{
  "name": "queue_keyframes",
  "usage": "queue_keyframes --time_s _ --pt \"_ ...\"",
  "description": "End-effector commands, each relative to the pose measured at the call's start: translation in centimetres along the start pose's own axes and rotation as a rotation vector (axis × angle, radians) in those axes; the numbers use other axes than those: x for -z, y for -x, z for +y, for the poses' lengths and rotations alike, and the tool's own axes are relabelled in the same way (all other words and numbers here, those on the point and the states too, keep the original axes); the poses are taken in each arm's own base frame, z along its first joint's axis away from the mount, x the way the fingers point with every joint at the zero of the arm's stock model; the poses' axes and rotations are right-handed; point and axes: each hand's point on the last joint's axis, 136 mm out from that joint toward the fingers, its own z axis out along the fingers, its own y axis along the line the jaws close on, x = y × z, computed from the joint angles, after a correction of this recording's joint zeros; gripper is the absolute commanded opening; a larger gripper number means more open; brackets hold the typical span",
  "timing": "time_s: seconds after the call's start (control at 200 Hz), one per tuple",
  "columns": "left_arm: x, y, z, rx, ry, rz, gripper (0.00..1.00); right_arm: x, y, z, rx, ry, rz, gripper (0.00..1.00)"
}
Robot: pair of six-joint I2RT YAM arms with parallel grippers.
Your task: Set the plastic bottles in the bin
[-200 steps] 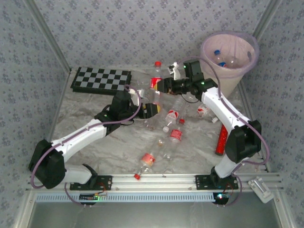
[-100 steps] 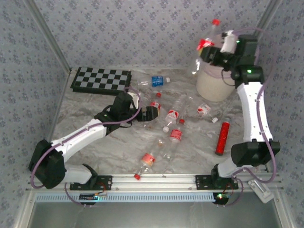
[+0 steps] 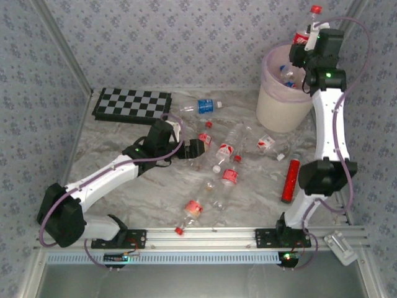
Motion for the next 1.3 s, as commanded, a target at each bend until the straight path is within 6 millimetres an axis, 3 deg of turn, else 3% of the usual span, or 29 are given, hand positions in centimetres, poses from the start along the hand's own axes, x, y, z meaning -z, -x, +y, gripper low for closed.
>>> queue_keyframes --time_s 0.0,0.245,0.485,0.65,0.72,0.775,0.915,0.985,1.065,1.12,1.294 --pt "1.3 1.2 -0.9 -0.025 -0.005 -0.04 0.98 -2.1 -2.6 -2.0 0.062 -0.084 0.13 0.0" --pt "1.8 1.3 -0.4 -0.016 0.041 -0.029 0.97 -6.8 -8.7 -2.0 0.073 -0.007 0.35 0.0" --pt "3.1 0.5 1.3 0.001 0.161 0.022 0.95 -9.9 -14.6 -3.9 0.004 -0.019 0.494 0.0" --pt "3.2 0.3 2.3 0.006 0.2 0.016 0.93 -11.2 -17.2 -4.5 -0.048 -0.023 0.547 0.0" --pt "2.9 0.2 2.5 0.01 0.211 0.02 0.92 -11.7 -17.8 -4.5 -0.062 -0.017 0.552 0.06" --pt "2.6 0.1 2.7 0.013 0.217 0.028 0.92 -12.0 -18.1 -4.4 -0.069 -0.013 0.554 0.16" --pt "2.0 -0.4 3.2 0.013 0.228 0.049 0.92 -12.1 -17.8 -4.3 -0.078 -0.008 0.542 0.52" --pt "1.7 -0.5 3.4 0.012 0.234 0.053 0.92 -12.0 -17.0 -4.2 -0.08 -0.006 0.52 0.76" --pt "1.4 -0.7 3.7 0.012 0.243 0.062 0.92 -11.5 -15.6 -4.3 -0.081 -0.006 0.489 0.93" --pt "1.2 -0.8 3.8 0.011 0.247 0.07 0.92 -11.0 -14.3 -4.3 -0.079 -0.007 0.459 1.0" --pt "0.9 -1.1 4.1 0.006 0.257 0.08 0.93 -7.8 -9.0 -3.8 -0.066 0.0 0.342 1.0"
